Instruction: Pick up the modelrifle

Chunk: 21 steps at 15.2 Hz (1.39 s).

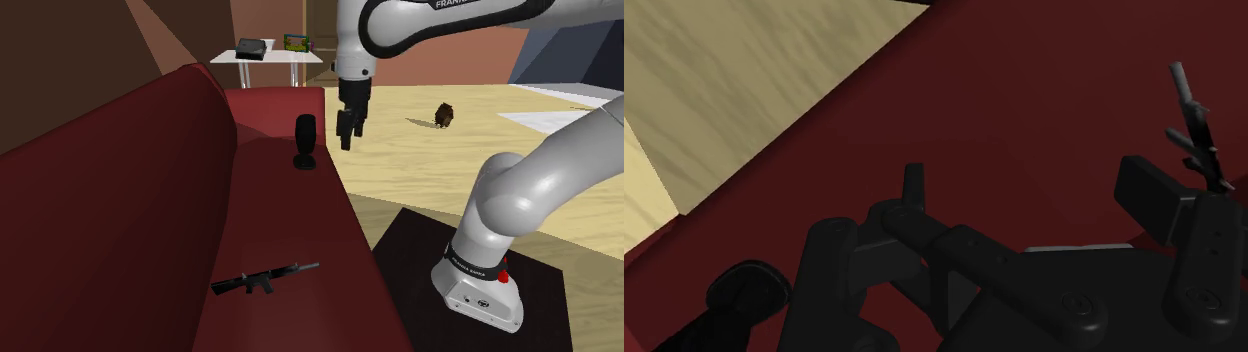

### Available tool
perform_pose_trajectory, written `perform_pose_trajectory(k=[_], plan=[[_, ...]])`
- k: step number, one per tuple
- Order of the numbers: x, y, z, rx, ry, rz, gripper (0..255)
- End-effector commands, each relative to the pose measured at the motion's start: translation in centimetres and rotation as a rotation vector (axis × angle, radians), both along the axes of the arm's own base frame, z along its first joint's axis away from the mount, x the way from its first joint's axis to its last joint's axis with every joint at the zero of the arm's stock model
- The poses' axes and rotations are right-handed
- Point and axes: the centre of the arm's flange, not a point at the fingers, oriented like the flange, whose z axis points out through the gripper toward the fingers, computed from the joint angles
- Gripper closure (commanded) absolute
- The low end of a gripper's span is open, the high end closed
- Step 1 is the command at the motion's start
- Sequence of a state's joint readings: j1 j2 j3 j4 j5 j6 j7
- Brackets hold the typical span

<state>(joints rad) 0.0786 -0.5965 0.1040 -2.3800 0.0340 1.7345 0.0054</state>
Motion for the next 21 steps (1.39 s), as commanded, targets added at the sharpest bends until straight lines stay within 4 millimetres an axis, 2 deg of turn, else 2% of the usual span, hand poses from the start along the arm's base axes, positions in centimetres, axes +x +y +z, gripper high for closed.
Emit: perform_pose_trajectory(k=[1,11,21], plan=[[1.1,2.4,-1.5,-0.005,0.007,0.043,0],[4.9,13.4,-9.0,-0.034,0.048,0.255,0],[6.1,24.6,-17.0,-0.063,0.088,0.466,0]])
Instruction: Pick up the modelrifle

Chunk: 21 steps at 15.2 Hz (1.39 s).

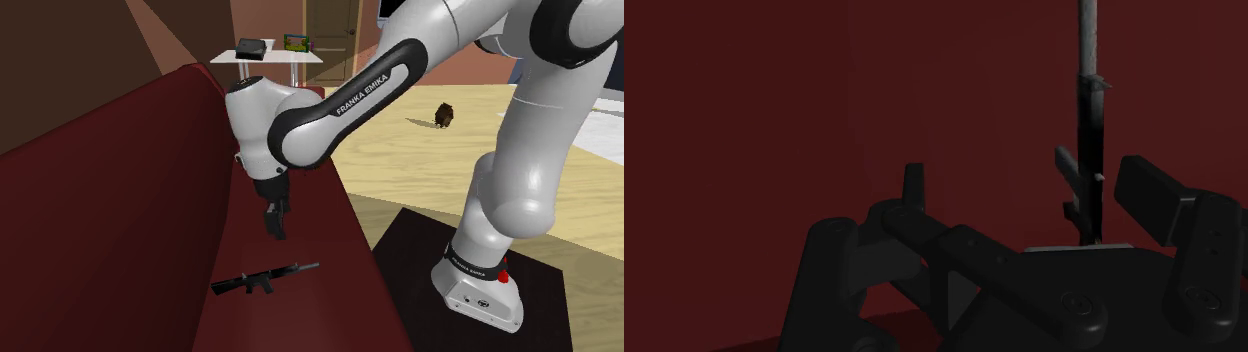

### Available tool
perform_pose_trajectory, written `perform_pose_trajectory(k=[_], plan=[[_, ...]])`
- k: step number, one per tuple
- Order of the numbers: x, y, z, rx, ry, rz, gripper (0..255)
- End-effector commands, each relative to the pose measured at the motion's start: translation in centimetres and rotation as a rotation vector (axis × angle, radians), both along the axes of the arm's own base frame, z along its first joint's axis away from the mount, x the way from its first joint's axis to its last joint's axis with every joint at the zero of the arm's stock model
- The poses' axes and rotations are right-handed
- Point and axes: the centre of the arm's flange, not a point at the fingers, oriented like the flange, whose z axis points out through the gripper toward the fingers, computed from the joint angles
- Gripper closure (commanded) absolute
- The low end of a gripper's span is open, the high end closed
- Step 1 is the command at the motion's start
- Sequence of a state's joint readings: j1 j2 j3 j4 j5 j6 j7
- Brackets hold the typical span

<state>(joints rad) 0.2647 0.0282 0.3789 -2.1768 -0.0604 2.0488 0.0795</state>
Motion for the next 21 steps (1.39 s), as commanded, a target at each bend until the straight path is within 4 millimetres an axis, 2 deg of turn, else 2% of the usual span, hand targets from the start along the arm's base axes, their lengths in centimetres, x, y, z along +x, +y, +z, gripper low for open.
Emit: perform_pose_trajectory(k=[1,7,15,17,18,21], plan=[[0.2,2.3,-1.8,-0.005,0.008,0.043,0],[-0.6,8.9,-6.7,-0.022,0.032,0.170,0],[-0.6,9.2,-10.9,-0.023,0.033,0.174,0],[-0.6,9.2,-10.9,-0.023,0.033,0.174,0],[-0.6,9.2,-10.9,-0.023,0.033,0.174,255],[-0.6,9.2,-10.9,-0.023,0.033,0.174,255]])
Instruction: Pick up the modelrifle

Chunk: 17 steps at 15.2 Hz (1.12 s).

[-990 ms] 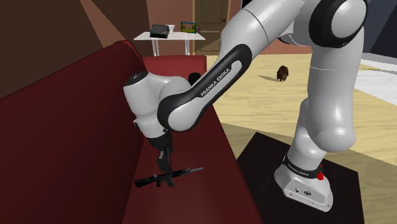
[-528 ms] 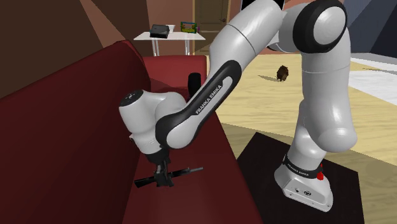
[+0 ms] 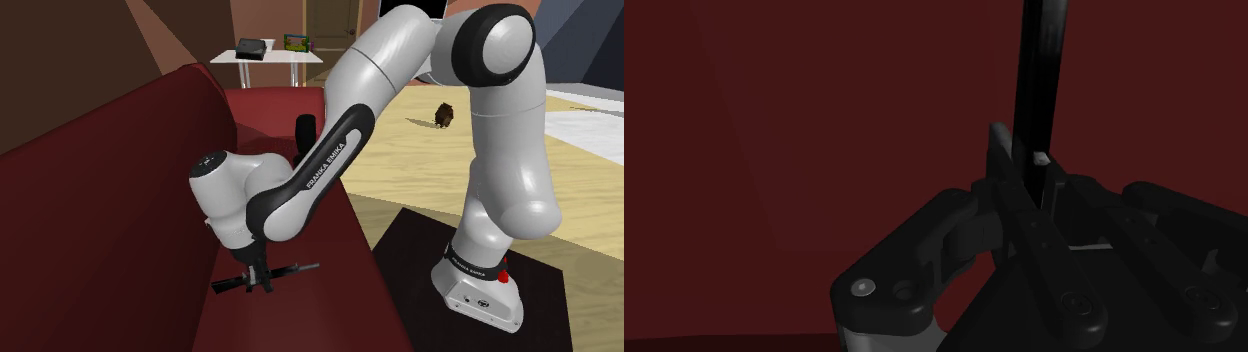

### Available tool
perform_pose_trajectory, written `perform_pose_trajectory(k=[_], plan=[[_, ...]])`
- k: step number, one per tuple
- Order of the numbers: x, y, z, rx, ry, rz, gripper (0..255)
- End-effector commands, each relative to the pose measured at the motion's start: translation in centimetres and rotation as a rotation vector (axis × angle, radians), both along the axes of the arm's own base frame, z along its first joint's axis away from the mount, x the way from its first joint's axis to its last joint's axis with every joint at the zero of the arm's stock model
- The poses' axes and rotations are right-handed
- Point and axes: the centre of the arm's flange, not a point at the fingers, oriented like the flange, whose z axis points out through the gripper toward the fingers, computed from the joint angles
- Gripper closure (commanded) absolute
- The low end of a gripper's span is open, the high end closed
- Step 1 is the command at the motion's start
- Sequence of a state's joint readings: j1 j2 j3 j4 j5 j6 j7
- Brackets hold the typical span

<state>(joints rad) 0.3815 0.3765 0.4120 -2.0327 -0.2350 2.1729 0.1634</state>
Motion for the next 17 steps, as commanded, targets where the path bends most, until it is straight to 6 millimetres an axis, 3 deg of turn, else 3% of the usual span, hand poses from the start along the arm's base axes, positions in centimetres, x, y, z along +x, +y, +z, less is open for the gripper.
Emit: perform_pose_trajectory(k=[1,6,17], plan=[[0.0,0.0,0.0,0.000,0.000,0.000,255],[0.0,0.0,0.0,0.000,0.000,0.000,255],[0.0,0.0,5.8,0.000,0.000,0.000,255]])
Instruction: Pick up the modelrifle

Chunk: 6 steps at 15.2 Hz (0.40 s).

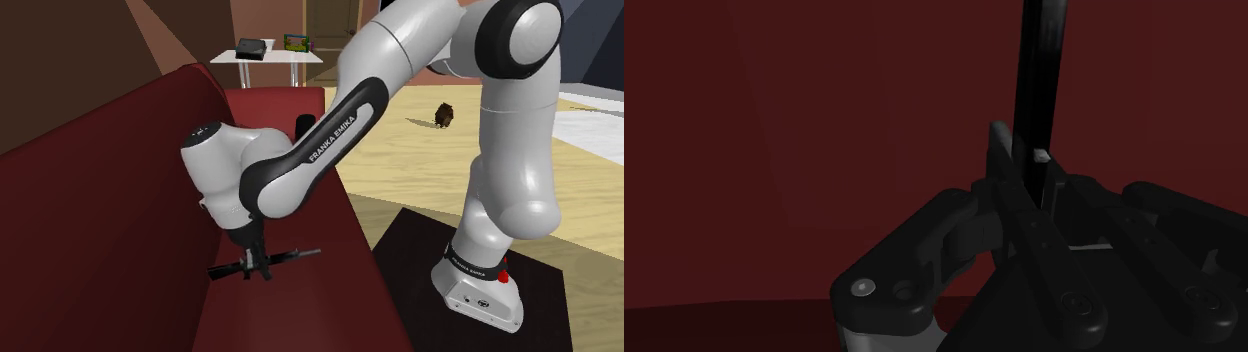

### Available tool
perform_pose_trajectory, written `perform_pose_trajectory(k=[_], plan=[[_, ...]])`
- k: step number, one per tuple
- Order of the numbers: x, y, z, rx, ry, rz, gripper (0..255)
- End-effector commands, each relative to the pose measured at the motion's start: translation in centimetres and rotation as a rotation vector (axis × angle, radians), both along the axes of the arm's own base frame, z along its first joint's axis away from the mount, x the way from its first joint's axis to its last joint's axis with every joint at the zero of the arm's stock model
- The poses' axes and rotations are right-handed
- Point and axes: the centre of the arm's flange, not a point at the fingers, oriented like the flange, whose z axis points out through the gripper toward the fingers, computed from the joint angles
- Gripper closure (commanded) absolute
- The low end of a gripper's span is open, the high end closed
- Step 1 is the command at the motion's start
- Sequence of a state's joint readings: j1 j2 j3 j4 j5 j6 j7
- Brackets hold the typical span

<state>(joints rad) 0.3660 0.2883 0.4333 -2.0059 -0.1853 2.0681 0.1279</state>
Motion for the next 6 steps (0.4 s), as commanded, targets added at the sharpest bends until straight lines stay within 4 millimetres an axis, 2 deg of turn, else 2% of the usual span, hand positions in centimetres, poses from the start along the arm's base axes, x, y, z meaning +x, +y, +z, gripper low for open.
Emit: perform_pose_trajectory(k=[1,4,6], plan=[[0.0,0.0,1.1,0.000,0.000,0.000,255],[0.0,0.0,2.7,0.000,0.000,0.000,255],[0.0,0.0,2.8,0.000,0.000,0.000,255]])
